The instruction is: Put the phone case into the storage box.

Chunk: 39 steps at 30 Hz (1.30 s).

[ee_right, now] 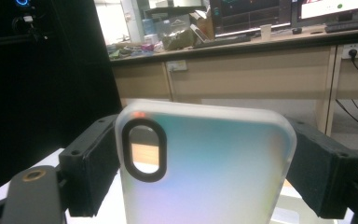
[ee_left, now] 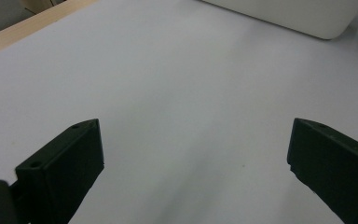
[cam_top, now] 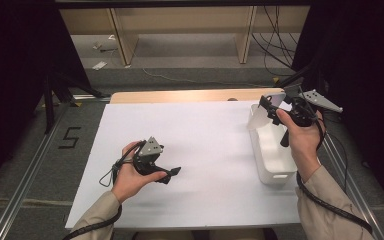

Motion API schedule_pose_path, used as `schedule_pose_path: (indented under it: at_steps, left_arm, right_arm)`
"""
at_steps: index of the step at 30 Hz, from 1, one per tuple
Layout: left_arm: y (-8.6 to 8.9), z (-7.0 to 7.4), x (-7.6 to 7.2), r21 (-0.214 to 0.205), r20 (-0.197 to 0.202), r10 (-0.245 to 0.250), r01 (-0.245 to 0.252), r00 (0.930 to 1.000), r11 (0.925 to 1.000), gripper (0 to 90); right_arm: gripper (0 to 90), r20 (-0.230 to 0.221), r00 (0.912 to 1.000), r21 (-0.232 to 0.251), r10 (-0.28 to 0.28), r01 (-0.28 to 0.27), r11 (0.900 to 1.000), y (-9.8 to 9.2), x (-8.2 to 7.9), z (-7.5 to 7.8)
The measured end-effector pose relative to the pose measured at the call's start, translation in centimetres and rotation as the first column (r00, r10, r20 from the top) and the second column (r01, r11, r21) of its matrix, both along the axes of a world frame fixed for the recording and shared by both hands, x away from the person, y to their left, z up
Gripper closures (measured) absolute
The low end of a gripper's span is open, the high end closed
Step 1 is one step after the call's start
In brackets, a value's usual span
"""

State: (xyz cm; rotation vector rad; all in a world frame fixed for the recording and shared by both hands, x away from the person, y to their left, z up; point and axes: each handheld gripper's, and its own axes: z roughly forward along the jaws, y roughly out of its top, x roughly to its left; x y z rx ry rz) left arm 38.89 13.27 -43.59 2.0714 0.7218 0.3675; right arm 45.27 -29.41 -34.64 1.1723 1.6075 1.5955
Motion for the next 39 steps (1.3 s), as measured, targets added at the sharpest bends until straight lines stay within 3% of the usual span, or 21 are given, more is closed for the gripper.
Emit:
schedule_pose_path:
  at_steps: [39]
  left_arm:
    - [0.0,0.0,0.0,-0.004,-0.001,0.001,-0.001,1.0000,1.0000,3.0]
  right_arm:
    - [18.2,0.000,0.9987,0.004,-0.050,0.050,0.9987,-1.7,0.2,0.1]
